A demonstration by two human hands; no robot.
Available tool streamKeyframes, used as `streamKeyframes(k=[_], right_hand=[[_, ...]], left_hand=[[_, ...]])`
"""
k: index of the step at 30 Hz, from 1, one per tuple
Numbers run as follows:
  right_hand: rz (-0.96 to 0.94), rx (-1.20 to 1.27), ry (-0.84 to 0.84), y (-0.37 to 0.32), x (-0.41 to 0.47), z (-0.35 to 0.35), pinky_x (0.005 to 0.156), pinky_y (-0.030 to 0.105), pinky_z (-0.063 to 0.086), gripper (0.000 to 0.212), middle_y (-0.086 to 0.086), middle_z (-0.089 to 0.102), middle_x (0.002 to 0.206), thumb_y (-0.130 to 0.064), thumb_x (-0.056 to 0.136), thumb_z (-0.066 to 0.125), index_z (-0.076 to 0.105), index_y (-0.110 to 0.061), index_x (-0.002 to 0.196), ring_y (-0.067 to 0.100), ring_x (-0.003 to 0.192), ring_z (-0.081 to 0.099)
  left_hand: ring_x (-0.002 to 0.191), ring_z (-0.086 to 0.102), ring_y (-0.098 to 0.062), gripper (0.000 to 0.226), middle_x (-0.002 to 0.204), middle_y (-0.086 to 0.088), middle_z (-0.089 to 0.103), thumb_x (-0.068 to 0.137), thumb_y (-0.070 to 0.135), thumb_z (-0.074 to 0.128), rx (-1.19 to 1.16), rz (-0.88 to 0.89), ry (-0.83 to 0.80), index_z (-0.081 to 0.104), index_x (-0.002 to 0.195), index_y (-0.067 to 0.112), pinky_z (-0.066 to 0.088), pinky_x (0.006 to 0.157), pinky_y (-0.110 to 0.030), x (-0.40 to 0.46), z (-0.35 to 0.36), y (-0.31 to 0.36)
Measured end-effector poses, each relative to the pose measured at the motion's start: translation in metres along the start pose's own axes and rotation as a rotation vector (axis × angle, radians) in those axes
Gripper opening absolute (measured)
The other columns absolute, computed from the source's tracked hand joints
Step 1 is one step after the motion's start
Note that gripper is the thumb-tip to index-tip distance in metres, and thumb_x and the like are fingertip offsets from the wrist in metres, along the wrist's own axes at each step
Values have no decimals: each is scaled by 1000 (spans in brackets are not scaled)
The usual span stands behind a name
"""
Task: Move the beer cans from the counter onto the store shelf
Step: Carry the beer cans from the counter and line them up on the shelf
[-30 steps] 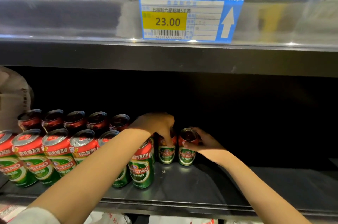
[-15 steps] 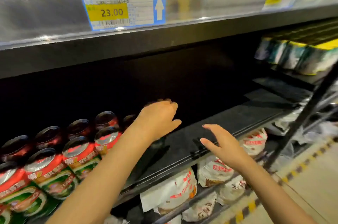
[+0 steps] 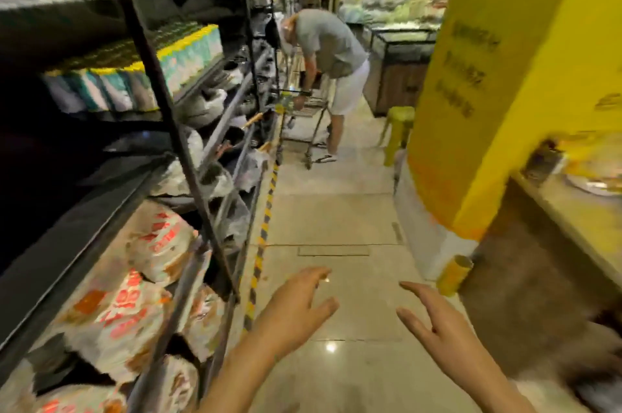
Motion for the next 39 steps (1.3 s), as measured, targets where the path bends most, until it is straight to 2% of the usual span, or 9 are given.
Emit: streamKeyframes(k=[3, 8, 13, 16, 20, 25, 30, 36, 39], right_hand=[[202, 28, 119, 81, -61, -55, 95, 23, 38, 47, -22, 43, 126, -65, 83, 35, 40, -42, 124, 2, 114, 48], [494, 57, 227, 203, -157, -139, 94, 25, 41, 36, -21, 44, 124, -46, 91, 49, 40, -41, 126, 3, 118, 44], [662, 89, 316, 291, -233, -203, 93, 22, 37, 32, -25, 45, 124, -46, 89, 49, 40, -46, 120, 3, 121, 43], [697, 103, 358, 329, -247, -236, 95, 24, 39, 35, -19, 48, 126, -44, 90, 50, 46, -40, 125, 4, 120, 45], [666, 125, 410, 379, -233, -285, 88, 17, 35, 37, -19, 49, 126, -38, 92, 51, 47, -33, 128, 1, 114, 47], [607, 109, 425, 456, -196, -359, 99, 23, 35, 40, -19, 44, 133, -40, 94, 48, 44, -33, 133, 2, 124, 41], [603, 93, 389, 548, -155, -433, 95, 20, 36, 41, -11, 49, 129, -37, 93, 49, 45, -26, 133, 7, 120, 46], [604, 127, 386, 656, -142, -499, 101, 25, 37, 36, -16, 48, 131, -38, 92, 53, 49, -32, 127, 5, 122, 44], [637, 155, 335, 715, -137, -523, 94, 21, 39, 33, -18, 50, 128, -36, 91, 54, 50, -35, 124, 2, 116, 47]], left_hand=[[117, 48, -5, 50, 135, 8, 48, 90, 36, 57, -72, 121, -104, 42, 136, 24, 39, 98, -22, 36, 72, 84], [119, 47, -4, 49, 135, 10, 48, 90, 38, 55, -146, 238, -243, 42, 136, 28, 41, 98, -24, 67, 199, 225], [120, 46, 0, 48, 138, 16, 45, 89, 44, 54, -126, 263, -357, 40, 135, 37, 37, 93, -17, 78, 299, 310], [118, 47, -1, 48, 135, 16, 47, 89, 45, 54, -83, 253, -411, 41, 134, 38, 39, 95, -20, 96, 330, 340], [115, 49, -3, 44, 128, 13, 53, 88, 40, 57, -88, 242, -450, 46, 130, 33, 41, 95, -24, 142, 357, 377], [114, 51, -7, 43, 124, 8, 57, 87, 32, 61, -125, 275, -376, 50, 128, 26, 42, 95, -28, 219, 406, 444], [108, 52, -11, 39, 122, 4, 58, 88, 24, 60, -170, 289, -344, 52, 126, 19, 39, 88, -23, 293, 473, 530], [114, 53, -9, 42, 128, 5, 55, 88, 29, 60, -131, 356, -356, 51, 128, 20, 41, 91, -24, 357, 544, 632], [115, 50, -4, 43, 128, 12, 51, 89, 30, 59, -125, 408, -320, 48, 131, 24, 42, 93, -24, 385, 571, 675]])
Point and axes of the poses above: each hand's wrist, its own x-axis towards the middle knuckle, its own z-axis out of the palm, y = z × x, the point moved 1 cm from there along x, towards the middle knuckle
